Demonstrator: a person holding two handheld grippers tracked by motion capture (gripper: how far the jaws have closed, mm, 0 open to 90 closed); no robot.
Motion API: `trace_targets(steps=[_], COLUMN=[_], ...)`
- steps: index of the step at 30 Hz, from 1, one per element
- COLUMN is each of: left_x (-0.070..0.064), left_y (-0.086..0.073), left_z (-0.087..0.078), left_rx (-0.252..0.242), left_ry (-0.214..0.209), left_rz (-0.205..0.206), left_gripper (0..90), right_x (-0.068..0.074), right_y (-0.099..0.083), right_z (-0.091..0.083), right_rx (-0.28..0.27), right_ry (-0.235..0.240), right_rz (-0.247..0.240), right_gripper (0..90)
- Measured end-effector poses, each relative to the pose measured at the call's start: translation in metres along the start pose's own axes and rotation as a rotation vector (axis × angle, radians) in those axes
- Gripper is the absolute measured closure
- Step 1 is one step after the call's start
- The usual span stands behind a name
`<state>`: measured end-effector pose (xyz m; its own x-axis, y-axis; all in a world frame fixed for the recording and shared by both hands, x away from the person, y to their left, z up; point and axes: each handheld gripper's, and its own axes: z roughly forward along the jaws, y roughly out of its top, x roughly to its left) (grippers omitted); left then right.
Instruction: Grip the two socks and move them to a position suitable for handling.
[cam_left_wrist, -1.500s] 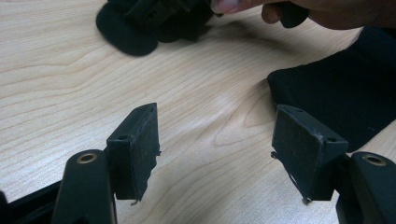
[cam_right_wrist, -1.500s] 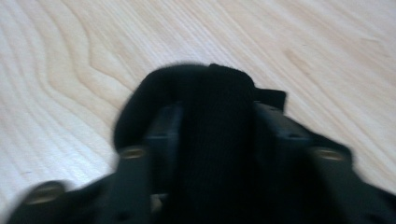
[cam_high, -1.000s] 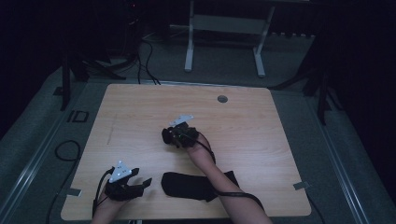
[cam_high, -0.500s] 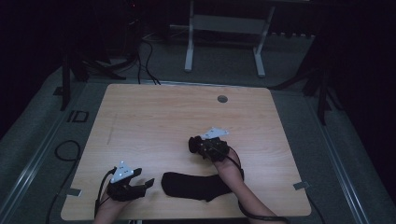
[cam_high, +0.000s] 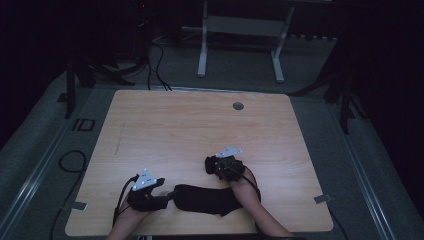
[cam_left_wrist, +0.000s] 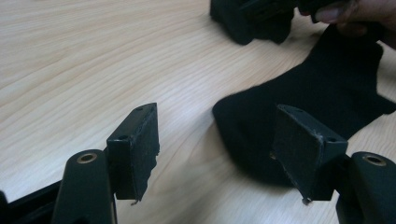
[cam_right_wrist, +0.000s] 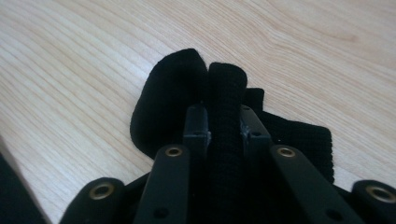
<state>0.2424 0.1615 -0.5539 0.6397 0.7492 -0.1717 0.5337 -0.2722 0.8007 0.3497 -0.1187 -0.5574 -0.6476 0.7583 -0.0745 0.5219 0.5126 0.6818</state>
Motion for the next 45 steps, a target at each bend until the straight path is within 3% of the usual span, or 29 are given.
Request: trace_targets(steps=[6,10,14,16,18,20,24,29,34,38,42,45], left_x=[-0.005,-0.007,-0.01,-0.011,-0.011,-0.009,-0.009,-0.01,-0.012,-0.016,-0.018,-0.018], left_y=[0.024,0.046,0.066,0.073,0.078,0.081,0.085,0.088,0.088,0.089,0.09,0.092], left_z=[0.017,0.032,0.052,0.063,0.076,0.089,0.11,0.124,0.132,0.134,0.136,0.132], left_rx=[0.01,0.022,0.058,0.072,0.1,0.126,0.173,0.222,0.252,0.258,0.253,0.23], left_ry=[-0.037,-0.051,-0.072,-0.072,-0.076,-0.077,-0.065,-0.036,-0.021,-0.023,-0.024,-0.028], left_rz=[0.038,0.064,0.093,0.1,0.099,0.089,0.111,0.159,0.187,0.215,0.205,0.195], left_gripper=[32.1,32.1,32.1,32.1,32.1,32.6,33.3,34.1,43.5,59.7,81.3,85.8], right_x=[-0.004,-0.017,-0.041,-0.054,-0.059,-0.06,-0.059,-0.055,-0.052,-0.049,-0.048,-0.048], right_y=[0.007,0.016,0.016,0.01,0.005,0.001,-0.009,-0.014,-0.013,-0.012,-0.012,-0.011], right_z=[-0.014,-0.044,-0.06,-0.059,-0.053,-0.045,-0.025,-0.015,-0.015,-0.014,-0.015,-0.018], right_rx=[-0.01,-0.081,-0.088,-0.076,-0.051,-0.031,0.025,0.054,0.055,0.054,0.049,0.037], right_ry=[0.062,0.064,0.021,0.036,0.047,0.057,0.075,0.082,0.081,0.072,0.06,0.041], right_rz=[0.009,0.021,0.029,0.078,0.095,0.109,0.122,0.096,0.071,0.044,0.044,0.044], right_gripper=[51.6,46.2,46.5,48.2,48.3,48.3,48.3,58.4,72.2,78.8,83.7,86.1])
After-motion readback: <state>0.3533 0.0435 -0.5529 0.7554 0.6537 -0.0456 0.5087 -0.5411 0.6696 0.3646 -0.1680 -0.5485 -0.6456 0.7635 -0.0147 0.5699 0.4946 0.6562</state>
